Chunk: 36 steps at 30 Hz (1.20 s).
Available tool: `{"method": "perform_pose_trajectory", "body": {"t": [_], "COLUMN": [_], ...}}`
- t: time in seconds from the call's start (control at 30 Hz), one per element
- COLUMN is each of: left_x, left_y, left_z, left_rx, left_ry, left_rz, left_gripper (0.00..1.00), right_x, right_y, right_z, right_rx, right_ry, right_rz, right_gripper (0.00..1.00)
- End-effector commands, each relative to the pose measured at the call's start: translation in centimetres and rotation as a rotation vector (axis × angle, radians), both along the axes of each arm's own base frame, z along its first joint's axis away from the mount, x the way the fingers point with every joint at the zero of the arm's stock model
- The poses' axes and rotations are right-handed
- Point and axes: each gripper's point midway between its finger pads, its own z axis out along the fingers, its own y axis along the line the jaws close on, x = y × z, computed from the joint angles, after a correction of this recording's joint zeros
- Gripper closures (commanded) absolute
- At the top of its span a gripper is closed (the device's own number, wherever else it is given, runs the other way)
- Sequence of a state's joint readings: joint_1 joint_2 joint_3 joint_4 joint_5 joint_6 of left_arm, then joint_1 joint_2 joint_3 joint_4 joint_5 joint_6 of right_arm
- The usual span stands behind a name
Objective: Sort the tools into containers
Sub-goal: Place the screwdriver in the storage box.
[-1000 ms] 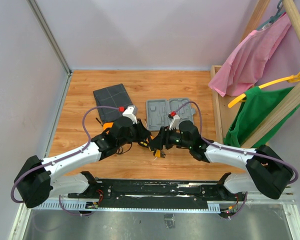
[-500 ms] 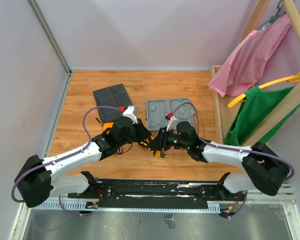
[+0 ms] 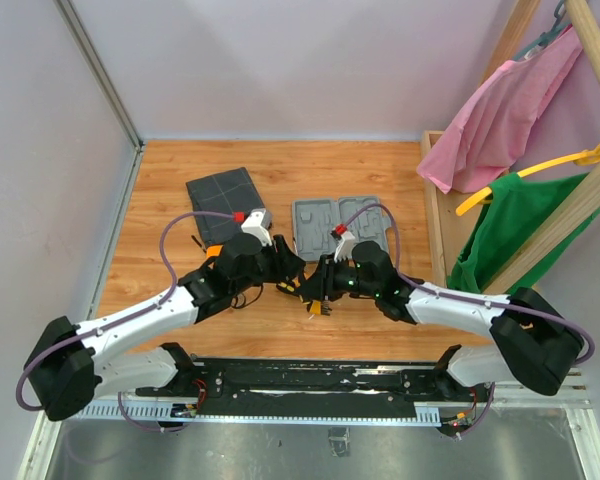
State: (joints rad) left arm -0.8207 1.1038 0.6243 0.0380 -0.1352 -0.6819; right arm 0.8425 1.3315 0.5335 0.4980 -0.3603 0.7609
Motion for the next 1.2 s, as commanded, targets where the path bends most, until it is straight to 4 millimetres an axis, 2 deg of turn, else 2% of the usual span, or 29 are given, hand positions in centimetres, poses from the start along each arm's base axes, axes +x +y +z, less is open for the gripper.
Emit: {"method": "perform_pose_trajectory", "body": {"t": [0.0, 0.27, 0.47, 0.6, 0.93, 1.17], "left_x": [0.3, -0.1, -0.3, -0.3, -0.4, -1.3], "left_y": [0.6, 1.9, 3.1, 4.0, 4.7, 4.9], "left_z": [3.1, 6.3, 10.6, 14.3, 23.8, 30.1], "left_rx": [-0.059, -0.118, -0.149, -0.182, -0.318, -0.452], "left_ry": [-0.08, -0.137, -0.204, -0.237, -0.25, -0.293], "left_rz": [0.038, 0.073, 0.101, 0.14, 0.197, 0.183], "left_gripper": [0.48, 0.26, 0.13, 0.01, 0.01, 0.01], "right_x": [0.3, 1.7, 3.3, 4.6, 8.8, 11.5], "right_y": [0.0, -2.7, -5.7, -7.4, -11.0, -11.0], "right_z": [1.5, 1.7, 2.3, 2.9, 3.6, 3.4], "right_rx": [-0.028, -0.182, -0.291, -0.331, -0.419, -0.468], "right_ry": [-0.045, -0.119, -0.179, -0.197, -0.152, -0.117], "right_rz": [-0.008, -0.094, -0.191, -0.251, -0.382, -0.391], "right_gripper": [0.97, 0.98, 0.99, 0.99, 0.99, 0.99]}}
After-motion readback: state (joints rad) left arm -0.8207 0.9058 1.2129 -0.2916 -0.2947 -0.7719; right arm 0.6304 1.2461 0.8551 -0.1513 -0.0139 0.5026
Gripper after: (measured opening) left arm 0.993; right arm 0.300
